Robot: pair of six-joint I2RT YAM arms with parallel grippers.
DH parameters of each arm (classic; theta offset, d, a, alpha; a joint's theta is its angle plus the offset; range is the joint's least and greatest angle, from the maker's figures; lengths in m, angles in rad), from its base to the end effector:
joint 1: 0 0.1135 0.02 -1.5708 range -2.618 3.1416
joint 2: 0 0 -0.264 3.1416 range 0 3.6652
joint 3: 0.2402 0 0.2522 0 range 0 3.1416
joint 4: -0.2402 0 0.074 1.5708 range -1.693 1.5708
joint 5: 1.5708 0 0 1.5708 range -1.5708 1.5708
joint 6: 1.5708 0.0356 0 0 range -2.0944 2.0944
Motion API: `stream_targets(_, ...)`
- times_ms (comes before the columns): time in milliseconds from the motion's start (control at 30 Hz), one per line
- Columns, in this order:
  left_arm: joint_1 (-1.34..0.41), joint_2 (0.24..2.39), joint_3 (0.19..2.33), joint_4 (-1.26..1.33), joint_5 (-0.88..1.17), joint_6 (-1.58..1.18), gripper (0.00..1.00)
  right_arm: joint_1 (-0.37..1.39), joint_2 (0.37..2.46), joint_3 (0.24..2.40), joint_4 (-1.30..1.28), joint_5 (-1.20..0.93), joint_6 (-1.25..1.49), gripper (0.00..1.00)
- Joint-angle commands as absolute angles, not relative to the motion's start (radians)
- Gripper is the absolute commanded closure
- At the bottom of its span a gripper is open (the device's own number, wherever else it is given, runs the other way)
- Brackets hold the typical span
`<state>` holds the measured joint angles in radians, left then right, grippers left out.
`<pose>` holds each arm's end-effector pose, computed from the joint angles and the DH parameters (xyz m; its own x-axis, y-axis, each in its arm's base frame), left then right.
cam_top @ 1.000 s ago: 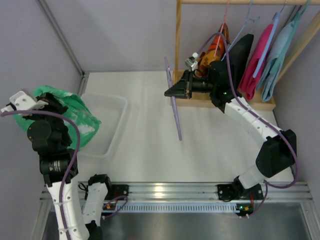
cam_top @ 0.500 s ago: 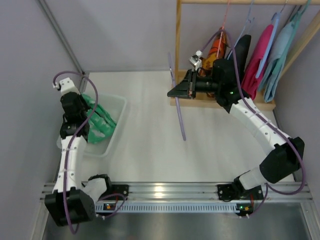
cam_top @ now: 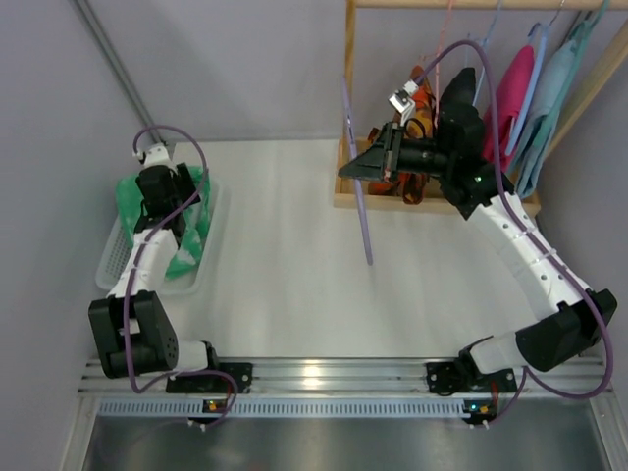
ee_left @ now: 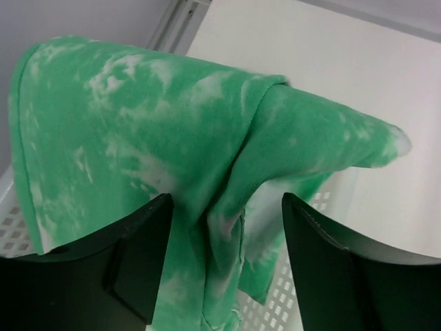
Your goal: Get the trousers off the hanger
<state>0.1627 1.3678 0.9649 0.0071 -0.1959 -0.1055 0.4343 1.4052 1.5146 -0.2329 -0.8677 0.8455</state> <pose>0.3108 0.0580 0.2892 -0.3429 -0.1610 -0.9255 -0.3743 0.9270 -0.0225 0.2695 0.1550 0.4483 -0.7916 0.1662 -0.5880 -0.5524 0.2166 0.8049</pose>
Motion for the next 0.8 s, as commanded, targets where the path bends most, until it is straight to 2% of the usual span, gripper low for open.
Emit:
stream_targets(0,0.164,1.312,0.983,0.032,-0.083,-0.124,0.28,0.414,1.361,1.588,-0.229,-0.833,0.805,1.0)
stream_targets(200,0.153,1.109,0.973,0.032,0.15,-0.146,0.18,0.414,1.342,1.598,-0.232,-0.835,0.839,1.0)
stream_targets(433,0.123,0.945,1.046,0.031,0.639,-0.23,0.13,0.416,1.305,1.601,-0.27,-0.79,0.851,1.0)
stream_targets(533,-0.01,0.942,1.078,0.029,0.726,-0.294,0.12,0.416,1.304,1.595,-0.244,-0.801,0.868,1.0)
stream_targets(633,-0.312,0.98,1.117,0.031,0.674,-0.333,0.11,0.416,1.299,1.585,-0.256,-0.808,0.876,1.0)
stream_targets(767,-0.52,1.077,1.19,0.031,0.629,-0.388,0.11,0.416,1.258,1.572,-0.307,-0.775,0.847,1.0)
